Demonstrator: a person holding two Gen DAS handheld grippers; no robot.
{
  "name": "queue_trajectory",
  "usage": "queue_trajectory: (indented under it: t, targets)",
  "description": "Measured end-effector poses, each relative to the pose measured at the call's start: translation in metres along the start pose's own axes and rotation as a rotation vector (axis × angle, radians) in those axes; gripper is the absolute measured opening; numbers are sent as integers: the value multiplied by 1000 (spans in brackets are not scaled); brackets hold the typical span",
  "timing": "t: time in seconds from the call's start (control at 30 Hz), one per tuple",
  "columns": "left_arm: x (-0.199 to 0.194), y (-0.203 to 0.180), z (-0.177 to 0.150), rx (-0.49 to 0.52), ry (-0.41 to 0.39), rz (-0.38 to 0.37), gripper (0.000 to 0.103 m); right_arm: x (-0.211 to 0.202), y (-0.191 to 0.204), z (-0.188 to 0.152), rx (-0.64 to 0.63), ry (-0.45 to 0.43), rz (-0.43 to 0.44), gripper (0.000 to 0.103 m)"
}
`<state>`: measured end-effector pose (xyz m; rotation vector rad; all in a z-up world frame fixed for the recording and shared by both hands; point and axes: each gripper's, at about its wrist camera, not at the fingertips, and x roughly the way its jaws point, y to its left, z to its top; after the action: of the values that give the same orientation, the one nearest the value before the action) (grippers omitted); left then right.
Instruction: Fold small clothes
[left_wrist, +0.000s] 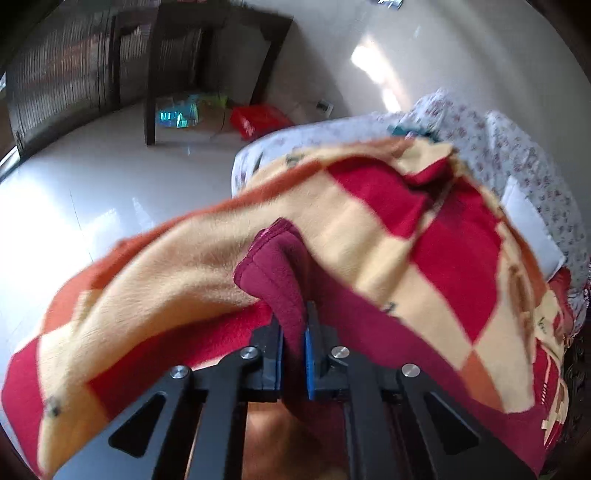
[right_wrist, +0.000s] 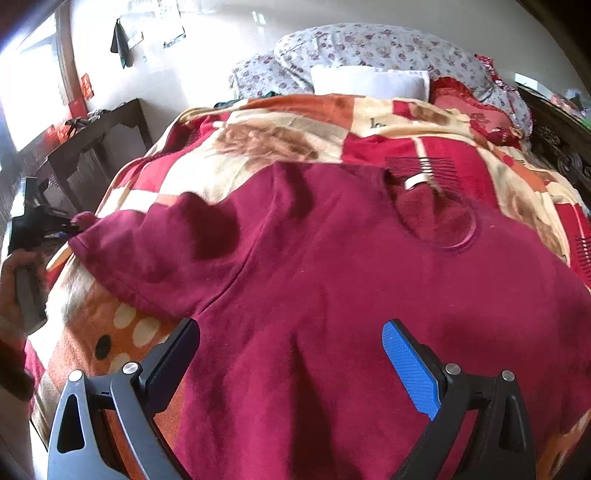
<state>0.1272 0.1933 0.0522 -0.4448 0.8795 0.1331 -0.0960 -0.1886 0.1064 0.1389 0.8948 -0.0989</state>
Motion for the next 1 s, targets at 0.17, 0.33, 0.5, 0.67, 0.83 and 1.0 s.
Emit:
queue_trajectory:
  t: [0.17, 0.33, 0.5, 0.67, 0.83, 1.0]
  targets:
    - [-81, -42, -19, 92, -89, -157, 8, -20, -28, 5, 52, -36, -15, 101]
    - [-155, -121, -72, 282, -119, -368, 8, -44, -64, 3, 114, -75, -40, 101]
    - [-194, -214, -152, 492, -49, -560, 8, -68, -119, -12, 218, -95, -87, 101]
    - [-173, -291, -246, 648, 79, -590, 8, -82, -173, -33, 302, -81, -147, 101]
    - [-126, -325, -310, 728, 203, -573, 8, -92, -217, -50, 390, -69, -173, 101]
    - [-109, -329, -331, 781, 249, -544, 18, -99, -226, -49, 394, -88, -146, 101]
